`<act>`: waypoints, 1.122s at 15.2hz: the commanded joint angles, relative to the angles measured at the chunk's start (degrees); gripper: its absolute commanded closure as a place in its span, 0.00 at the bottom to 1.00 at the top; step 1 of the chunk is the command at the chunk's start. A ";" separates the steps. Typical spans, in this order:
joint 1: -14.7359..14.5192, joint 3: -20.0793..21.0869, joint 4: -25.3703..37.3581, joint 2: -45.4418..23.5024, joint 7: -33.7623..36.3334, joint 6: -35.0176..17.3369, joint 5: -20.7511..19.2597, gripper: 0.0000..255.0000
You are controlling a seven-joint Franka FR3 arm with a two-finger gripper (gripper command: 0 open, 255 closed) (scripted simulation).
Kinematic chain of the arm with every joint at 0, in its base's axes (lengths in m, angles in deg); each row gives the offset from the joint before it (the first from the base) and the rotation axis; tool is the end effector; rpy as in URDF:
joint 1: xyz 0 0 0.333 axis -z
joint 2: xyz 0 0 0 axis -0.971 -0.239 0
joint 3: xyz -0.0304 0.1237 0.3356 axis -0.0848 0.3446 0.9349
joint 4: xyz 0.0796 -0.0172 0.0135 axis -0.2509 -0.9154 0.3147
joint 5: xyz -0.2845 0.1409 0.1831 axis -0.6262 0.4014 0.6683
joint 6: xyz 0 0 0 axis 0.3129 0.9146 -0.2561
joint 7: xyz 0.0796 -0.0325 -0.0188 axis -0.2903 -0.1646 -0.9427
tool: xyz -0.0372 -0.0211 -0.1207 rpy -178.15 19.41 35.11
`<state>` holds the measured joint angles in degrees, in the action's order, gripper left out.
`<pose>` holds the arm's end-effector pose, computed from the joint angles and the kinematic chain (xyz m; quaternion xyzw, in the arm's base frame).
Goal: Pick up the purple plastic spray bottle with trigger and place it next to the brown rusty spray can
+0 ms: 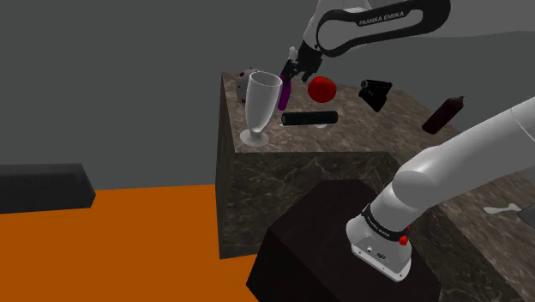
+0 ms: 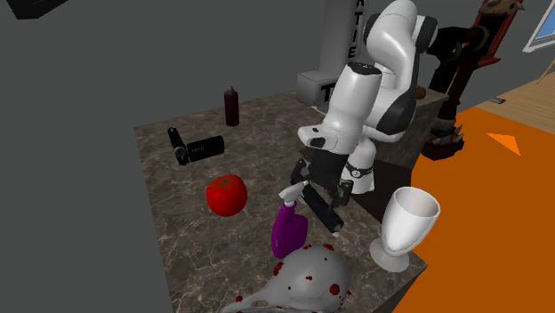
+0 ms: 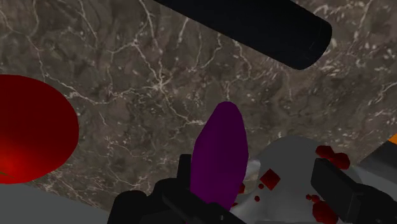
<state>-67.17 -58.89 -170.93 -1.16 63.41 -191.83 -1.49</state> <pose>0.4336 -0.0428 0.5190 0.9842 -0.0850 0.1460 0.0532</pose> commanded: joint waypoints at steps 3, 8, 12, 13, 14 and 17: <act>0.62 -0.01 -0.63 -2.86 0.87 -4.27 -0.93 0.00; 0.95 -0.06 -1.49 -5.56 1.29 -7.83 -1.57 0.00; 0.95 -0.06 -1.49 -5.56 1.29 -7.83 -1.57 0.00; 0.95 -0.06 -1.49 -5.56 1.29 -7.83 -1.57 0.00; 0.95 -0.06 -1.49 -5.56 1.29 -7.83 -1.57 0.00; 0.95 -0.06 -1.49 -5.55 1.29 -7.82 -1.57 1.00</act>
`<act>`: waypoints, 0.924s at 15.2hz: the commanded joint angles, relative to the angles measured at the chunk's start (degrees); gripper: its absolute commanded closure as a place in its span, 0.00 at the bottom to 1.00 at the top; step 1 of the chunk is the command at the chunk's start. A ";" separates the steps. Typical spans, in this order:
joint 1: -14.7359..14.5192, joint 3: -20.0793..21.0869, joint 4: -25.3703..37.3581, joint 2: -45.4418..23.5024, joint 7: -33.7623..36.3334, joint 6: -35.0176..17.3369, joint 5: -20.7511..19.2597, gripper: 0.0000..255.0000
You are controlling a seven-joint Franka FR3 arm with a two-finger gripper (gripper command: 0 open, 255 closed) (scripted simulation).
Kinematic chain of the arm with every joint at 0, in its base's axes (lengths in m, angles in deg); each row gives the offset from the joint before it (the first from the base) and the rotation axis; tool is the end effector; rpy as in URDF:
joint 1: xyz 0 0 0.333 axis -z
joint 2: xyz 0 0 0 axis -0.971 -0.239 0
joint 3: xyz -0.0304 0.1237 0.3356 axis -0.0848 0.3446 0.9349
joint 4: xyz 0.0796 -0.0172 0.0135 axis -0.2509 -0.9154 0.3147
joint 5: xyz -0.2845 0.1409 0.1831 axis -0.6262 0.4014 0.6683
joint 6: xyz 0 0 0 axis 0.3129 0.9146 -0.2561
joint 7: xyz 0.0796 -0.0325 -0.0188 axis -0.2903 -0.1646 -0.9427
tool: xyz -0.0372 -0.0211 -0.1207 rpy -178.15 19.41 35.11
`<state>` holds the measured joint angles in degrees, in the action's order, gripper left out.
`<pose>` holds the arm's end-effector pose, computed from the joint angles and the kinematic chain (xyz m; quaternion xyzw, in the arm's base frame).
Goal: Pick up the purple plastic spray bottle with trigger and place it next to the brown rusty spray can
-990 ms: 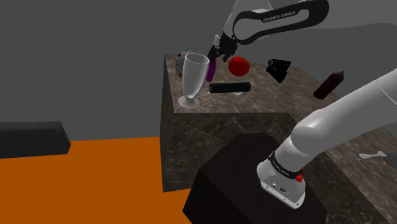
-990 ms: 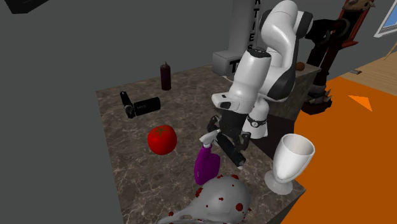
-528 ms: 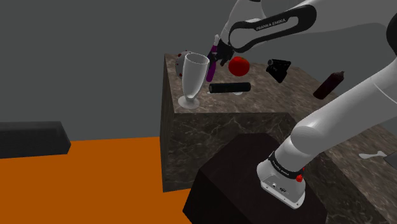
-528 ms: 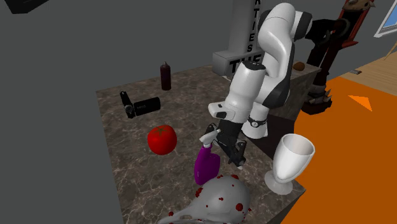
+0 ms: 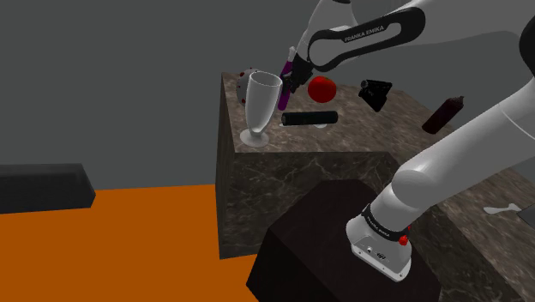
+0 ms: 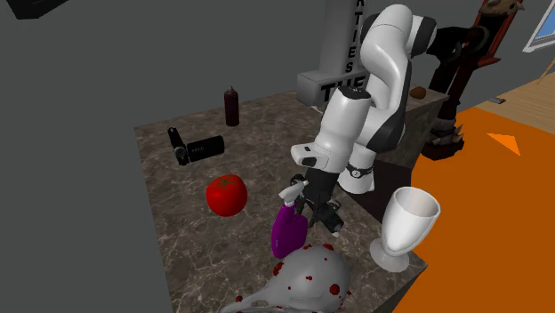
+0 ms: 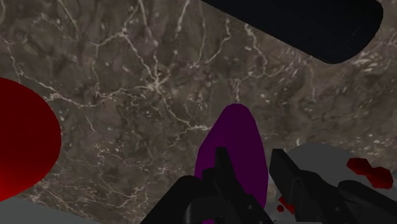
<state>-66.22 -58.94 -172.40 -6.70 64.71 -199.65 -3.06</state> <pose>0.4568 -0.0520 0.4801 0.9826 -0.0894 0.1532 0.0553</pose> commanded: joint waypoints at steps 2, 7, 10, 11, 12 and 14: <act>0.01 -0.01 -0.02 0.00 -0.01 0.01 0.00 1.00; 0.01 -0.01 -0.03 0.00 0.00 0.00 0.00 1.00; -0.08 -0.05 0.94 0.66 -0.32 1.61 0.28 1.00; -0.13 -0.08 1.43 0.98 -0.47 2.41 0.42 1.00; -0.17 -0.10 1.93 1.28 -0.62 3.22 0.54 1.00; -0.24 -0.14 2.97 1.85 -0.90 4.82 0.78 1.00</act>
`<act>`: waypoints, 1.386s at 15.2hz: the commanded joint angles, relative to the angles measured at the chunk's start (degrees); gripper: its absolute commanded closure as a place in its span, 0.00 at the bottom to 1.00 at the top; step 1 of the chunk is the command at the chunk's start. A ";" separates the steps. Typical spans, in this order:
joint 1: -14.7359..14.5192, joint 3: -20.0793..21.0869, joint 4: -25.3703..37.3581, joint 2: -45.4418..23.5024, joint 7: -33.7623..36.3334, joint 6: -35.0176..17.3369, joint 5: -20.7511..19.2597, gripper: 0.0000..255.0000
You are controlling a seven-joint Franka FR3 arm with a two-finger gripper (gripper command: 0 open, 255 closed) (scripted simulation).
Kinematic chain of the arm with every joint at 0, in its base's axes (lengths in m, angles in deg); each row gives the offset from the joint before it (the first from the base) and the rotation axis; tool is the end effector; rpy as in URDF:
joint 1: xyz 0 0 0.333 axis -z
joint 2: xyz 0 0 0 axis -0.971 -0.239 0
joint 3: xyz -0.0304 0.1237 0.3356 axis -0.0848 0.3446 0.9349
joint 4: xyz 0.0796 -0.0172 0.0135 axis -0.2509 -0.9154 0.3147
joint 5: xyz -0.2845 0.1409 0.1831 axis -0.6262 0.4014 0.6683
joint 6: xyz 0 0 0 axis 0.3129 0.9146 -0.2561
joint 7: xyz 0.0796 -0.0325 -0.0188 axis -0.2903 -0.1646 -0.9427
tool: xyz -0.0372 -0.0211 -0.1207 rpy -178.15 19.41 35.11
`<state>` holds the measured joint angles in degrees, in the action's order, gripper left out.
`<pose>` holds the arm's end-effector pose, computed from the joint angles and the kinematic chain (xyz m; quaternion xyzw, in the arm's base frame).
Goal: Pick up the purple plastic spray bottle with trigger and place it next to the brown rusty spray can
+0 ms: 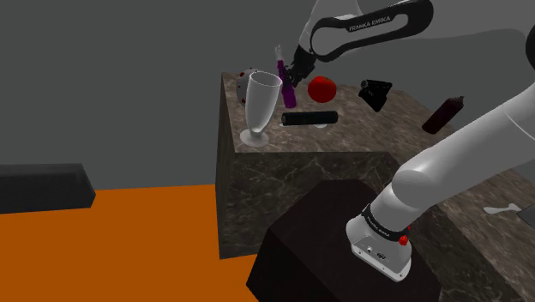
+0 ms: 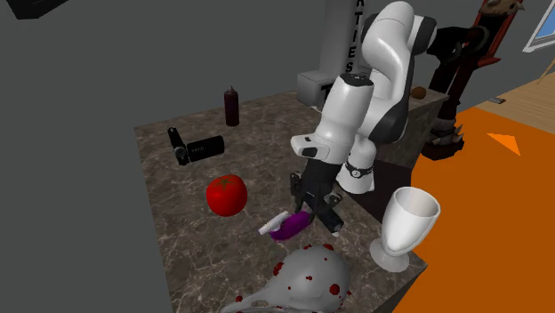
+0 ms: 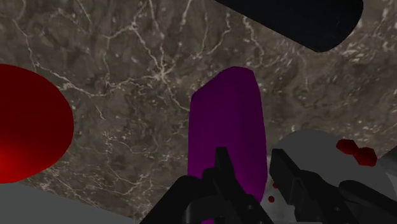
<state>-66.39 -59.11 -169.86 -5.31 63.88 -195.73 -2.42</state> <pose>0.4556 -0.0528 0.5038 0.9826 -0.0894 0.1530 0.0554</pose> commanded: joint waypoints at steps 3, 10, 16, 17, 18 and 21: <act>-0.17 -0.03 2.08 1.20 -0.46 3.28 0.44 1.00; -0.34 -0.12 6.33 2.47 -1.24 8.77 1.01 1.00; -0.44 -0.17 10.42 3.05 -1.81 13.41 1.37 1.00; -0.45 -0.17 11.14 3.10 -1.90 14.18 1.42 1.00; -0.46 -0.18 11.87 3.14 -1.99 14.95 1.47 1.00; -0.48 -0.18 14.13 3.18 -2.24 17.25 1.60 1.00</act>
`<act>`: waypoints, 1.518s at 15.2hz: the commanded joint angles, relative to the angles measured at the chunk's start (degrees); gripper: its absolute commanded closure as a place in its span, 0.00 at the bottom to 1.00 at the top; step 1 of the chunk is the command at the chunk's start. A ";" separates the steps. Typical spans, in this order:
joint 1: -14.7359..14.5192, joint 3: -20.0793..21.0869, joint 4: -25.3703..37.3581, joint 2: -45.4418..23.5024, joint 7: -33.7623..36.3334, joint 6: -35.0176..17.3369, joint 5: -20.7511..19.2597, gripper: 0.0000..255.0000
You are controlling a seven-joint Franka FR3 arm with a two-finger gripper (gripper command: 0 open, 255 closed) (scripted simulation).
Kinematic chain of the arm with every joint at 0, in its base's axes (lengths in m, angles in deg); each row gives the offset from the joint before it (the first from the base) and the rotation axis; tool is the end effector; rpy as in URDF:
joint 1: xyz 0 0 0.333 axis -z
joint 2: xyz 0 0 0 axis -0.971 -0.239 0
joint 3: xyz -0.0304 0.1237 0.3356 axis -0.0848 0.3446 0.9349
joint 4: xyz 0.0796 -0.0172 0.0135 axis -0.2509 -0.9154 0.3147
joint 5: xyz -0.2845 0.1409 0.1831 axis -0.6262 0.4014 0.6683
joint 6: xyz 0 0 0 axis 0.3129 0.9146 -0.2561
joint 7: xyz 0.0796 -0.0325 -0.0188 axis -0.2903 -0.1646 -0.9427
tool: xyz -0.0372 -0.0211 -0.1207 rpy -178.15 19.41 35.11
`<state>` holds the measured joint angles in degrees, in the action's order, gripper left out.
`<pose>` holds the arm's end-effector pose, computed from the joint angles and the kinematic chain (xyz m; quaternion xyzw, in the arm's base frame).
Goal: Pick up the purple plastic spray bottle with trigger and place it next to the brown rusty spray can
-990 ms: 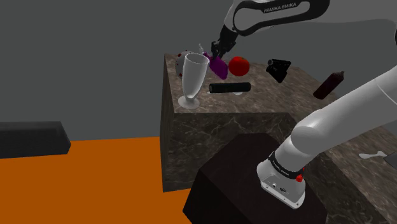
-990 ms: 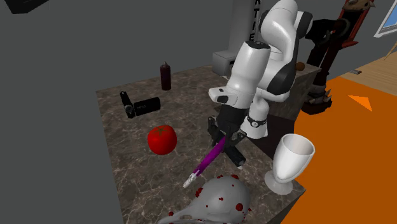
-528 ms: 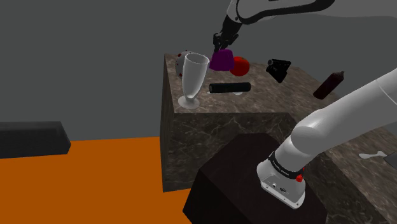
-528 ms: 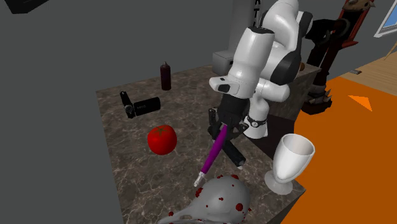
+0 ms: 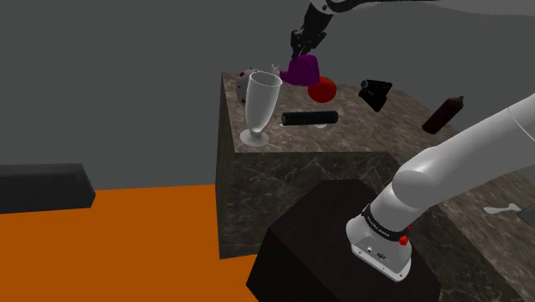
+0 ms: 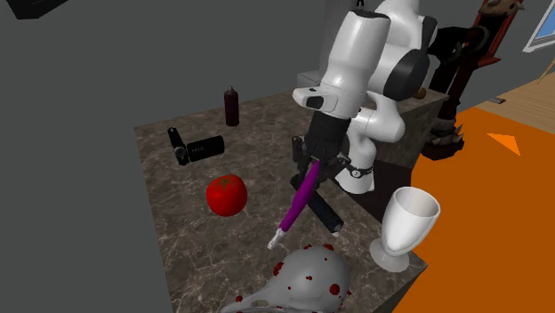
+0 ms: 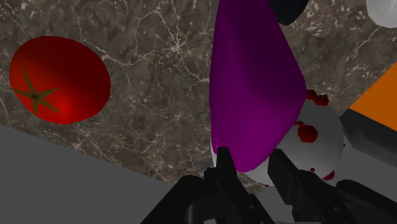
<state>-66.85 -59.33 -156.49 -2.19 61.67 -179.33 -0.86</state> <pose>0.4502 -0.0521 0.6069 0.9826 -0.0894 0.1530 0.0553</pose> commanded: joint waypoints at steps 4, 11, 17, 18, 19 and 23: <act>-0.05 0.04 3.95 -0.05 -0.34 3.90 0.19 1.00; -0.06 0.06 10.01 -0.74 -0.85 9.26 0.37 1.00; -0.05 0.12 15.75 -1.82 -1.24 13.90 0.45 1.00; -0.05 0.13 16.76 -2.05 -1.31 14.69 0.46 1.00; -0.04 0.14 17.79 -2.28 -1.37 15.47 0.47 1.00; -0.03 0.20 22.08 -3.38 -1.61 18.66 0.48 1.00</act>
<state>-66.88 -59.15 -135.58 -5.28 60.12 -161.56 -0.38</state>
